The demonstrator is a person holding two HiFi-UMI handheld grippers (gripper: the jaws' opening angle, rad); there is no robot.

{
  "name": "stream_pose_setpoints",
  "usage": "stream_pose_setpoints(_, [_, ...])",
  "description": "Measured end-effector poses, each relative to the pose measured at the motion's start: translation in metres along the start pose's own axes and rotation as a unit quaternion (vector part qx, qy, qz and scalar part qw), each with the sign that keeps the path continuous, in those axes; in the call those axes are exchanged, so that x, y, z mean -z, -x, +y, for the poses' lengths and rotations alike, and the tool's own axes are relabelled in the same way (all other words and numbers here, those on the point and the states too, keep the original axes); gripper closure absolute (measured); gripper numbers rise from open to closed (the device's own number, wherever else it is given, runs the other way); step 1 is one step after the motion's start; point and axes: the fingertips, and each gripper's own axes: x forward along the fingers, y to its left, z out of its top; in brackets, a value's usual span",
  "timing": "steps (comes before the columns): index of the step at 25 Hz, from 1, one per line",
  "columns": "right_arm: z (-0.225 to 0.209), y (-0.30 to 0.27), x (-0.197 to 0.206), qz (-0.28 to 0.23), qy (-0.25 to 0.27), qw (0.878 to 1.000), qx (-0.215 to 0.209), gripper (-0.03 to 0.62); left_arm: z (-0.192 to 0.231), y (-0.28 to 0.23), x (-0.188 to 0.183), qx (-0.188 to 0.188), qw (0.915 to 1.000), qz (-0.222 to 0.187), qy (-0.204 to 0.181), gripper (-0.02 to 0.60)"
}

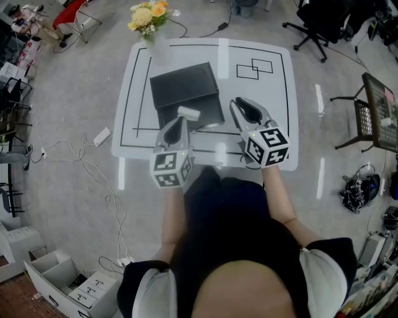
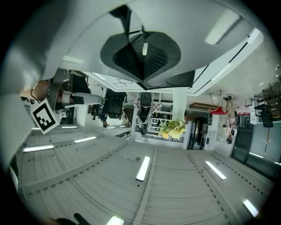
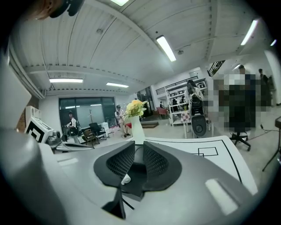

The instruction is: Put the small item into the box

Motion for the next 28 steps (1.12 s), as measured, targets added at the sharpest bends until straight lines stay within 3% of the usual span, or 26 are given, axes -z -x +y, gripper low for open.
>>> stream_pose_setpoints(5, [-0.004, 0.008, 0.006, -0.023, -0.025, 0.999, 0.007, 0.591, -0.004, -0.001, 0.0, 0.009, 1.0, -0.001, 0.003, 0.572])
stream_pose_setpoints(13, [-0.005, 0.008, 0.035, 0.012, -0.015, 1.0, 0.013, 0.594, -0.004, 0.001, 0.004, 0.01, 0.9999, -0.001, 0.003, 0.572])
stream_pose_setpoints(28, [0.008, -0.007, 0.037, 0.023, -0.002, 1.0, 0.005, 0.594, 0.007, 0.003, 0.008, 0.003, 1.0, -0.001, 0.008, 0.572])
